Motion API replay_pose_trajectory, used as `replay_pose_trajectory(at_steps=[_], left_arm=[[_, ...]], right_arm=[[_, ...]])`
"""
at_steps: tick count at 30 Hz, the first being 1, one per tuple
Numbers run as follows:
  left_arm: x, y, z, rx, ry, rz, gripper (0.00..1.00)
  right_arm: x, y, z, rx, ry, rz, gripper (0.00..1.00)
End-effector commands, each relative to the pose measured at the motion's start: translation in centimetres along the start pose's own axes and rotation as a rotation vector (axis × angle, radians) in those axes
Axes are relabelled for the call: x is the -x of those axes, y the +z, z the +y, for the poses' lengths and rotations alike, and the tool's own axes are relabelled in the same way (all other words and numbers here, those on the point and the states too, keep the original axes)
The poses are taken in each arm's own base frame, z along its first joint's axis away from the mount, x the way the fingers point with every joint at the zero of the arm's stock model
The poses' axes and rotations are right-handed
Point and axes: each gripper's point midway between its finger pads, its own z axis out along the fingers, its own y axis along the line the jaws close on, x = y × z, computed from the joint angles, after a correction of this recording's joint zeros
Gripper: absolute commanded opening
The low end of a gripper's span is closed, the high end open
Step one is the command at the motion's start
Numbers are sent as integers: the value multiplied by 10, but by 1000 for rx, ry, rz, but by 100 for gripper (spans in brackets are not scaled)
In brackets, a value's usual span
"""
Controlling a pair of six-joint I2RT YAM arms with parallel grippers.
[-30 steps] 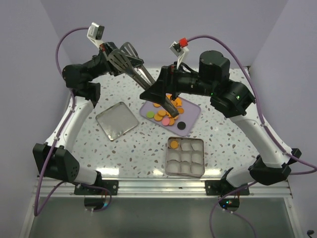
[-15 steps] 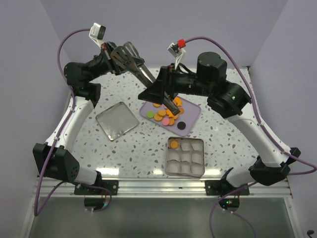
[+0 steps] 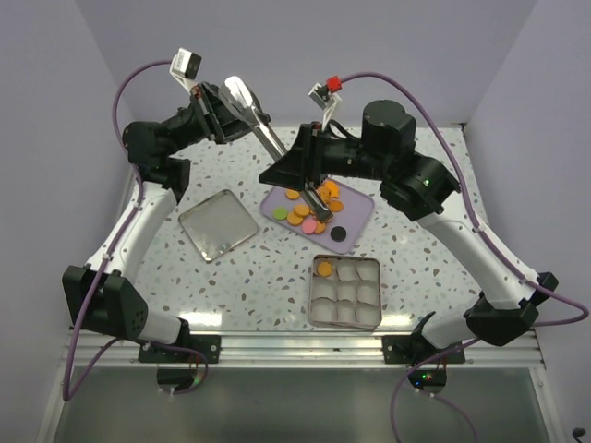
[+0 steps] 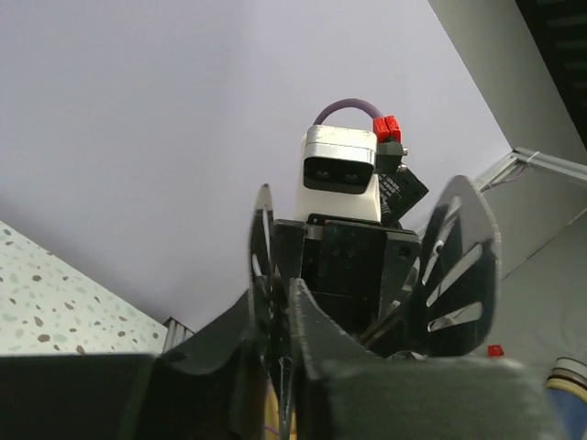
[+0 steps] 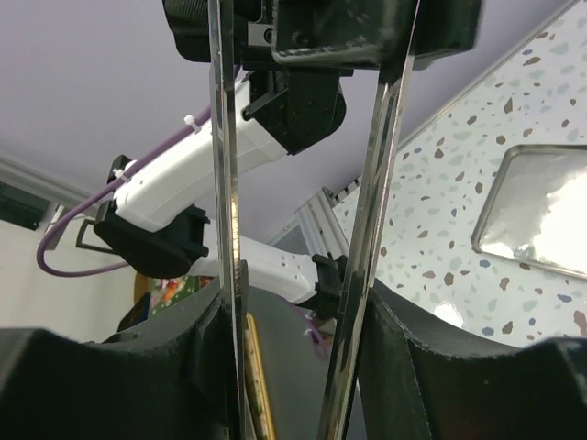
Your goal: Pack the cookies
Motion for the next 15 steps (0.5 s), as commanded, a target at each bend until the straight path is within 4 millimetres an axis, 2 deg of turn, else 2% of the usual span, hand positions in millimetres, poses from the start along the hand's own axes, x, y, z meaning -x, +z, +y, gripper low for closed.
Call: replay_pose_trajectory(at_steps=[1, 2, 3, 4, 6, 7, 9, 10, 12, 13, 14, 15], left_arm=[[2, -4, -10, -21, 74, -22, 29], [1, -4, -11, -18, 87, -21, 51], [1, -5, -5, 5, 70, -21, 58], [0, -6, -3, 20, 67, -21, 69], [-1, -10, 3, 61, 69, -27, 77], [-2, -13, 8, 79, 62, -32, 84], [-2, -19, 14, 122, 70, -39, 96], [-3, -22, 22, 145, 84, -45, 100], [-6, -29, 30, 211, 61, -57, 100], [-5, -33, 39, 243, 90, -62, 100], [-9, -38, 45, 292, 62, -63, 100], [-11, -42, 51, 329, 59, -65, 100]], right_arm=[[17, -15, 27, 59, -18, -72, 47], [17, -16, 24, 43, -18, -75, 47], [20, -17, 22, 20, -20, -90, 45], [22, -18, 20, 7, -31, -97, 44], [22, -20, 13, -43, -30, -93, 43], [29, -23, 11, -79, -47, -120, 43], [32, -29, 6, -126, -55, -127, 42], [36, -31, -2, -172, -65, -146, 42], [37, -35, -8, -222, -70, -148, 41], [41, -38, -15, -268, -78, -162, 41], [34, -42, -25, -323, -70, -134, 41], [40, -42, -28, -352, -76, -138, 41]])
